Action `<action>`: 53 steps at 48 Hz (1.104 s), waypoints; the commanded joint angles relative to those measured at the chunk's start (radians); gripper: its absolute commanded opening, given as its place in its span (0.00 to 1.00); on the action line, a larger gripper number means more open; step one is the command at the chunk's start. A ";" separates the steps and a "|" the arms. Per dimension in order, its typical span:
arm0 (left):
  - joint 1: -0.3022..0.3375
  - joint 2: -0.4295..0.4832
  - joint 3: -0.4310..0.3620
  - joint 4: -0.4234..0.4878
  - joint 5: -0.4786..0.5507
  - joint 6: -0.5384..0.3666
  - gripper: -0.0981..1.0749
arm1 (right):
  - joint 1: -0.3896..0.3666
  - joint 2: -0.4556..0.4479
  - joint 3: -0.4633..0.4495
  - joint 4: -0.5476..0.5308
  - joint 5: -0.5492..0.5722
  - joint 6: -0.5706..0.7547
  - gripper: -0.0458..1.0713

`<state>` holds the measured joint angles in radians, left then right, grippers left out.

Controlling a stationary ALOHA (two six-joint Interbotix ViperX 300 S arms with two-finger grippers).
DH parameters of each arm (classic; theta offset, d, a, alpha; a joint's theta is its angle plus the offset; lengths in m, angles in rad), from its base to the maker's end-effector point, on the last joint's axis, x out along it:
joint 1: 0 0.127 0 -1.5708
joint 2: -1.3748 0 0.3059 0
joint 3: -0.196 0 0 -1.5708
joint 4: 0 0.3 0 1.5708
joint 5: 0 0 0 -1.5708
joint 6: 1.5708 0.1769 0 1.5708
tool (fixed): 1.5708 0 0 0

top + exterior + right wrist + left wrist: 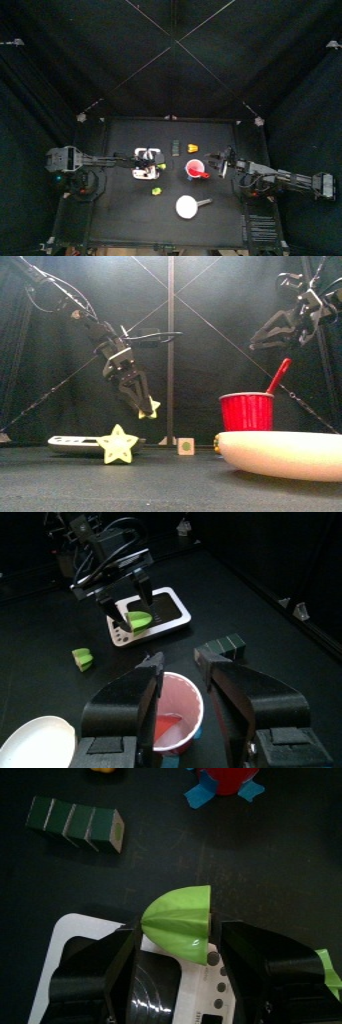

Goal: Put starfruit top in pan

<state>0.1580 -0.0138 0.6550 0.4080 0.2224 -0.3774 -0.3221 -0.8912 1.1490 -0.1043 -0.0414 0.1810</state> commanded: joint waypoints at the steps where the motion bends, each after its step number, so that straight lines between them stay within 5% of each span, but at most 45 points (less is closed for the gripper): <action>1: -0.017 -0.018 -0.031 -0.005 -0.003 -0.003 0.65 | 0.002 0.003 -0.008 0.002 -0.005 0.000 0.70; 25: -0.270 0.077 -0.189 -0.124 -0.014 0.002 0.65 | 0.000 0.003 -0.009 0.002 -0.003 -0.002 0.70; 44: -0.370 0.313 -0.459 -0.129 0.002 0.002 0.65 | 0.000 0.003 -0.008 0.003 -0.003 0.000 0.70; 53: -0.390 0.377 -0.528 -0.130 0.015 0.002 0.66 | 0.000 0.003 -0.008 0.003 -0.003 0.000 0.70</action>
<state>-0.2255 0.3590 0.1749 0.2792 0.2378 -0.3758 -0.3221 -0.8912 1.1520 -0.1028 -0.0399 0.1810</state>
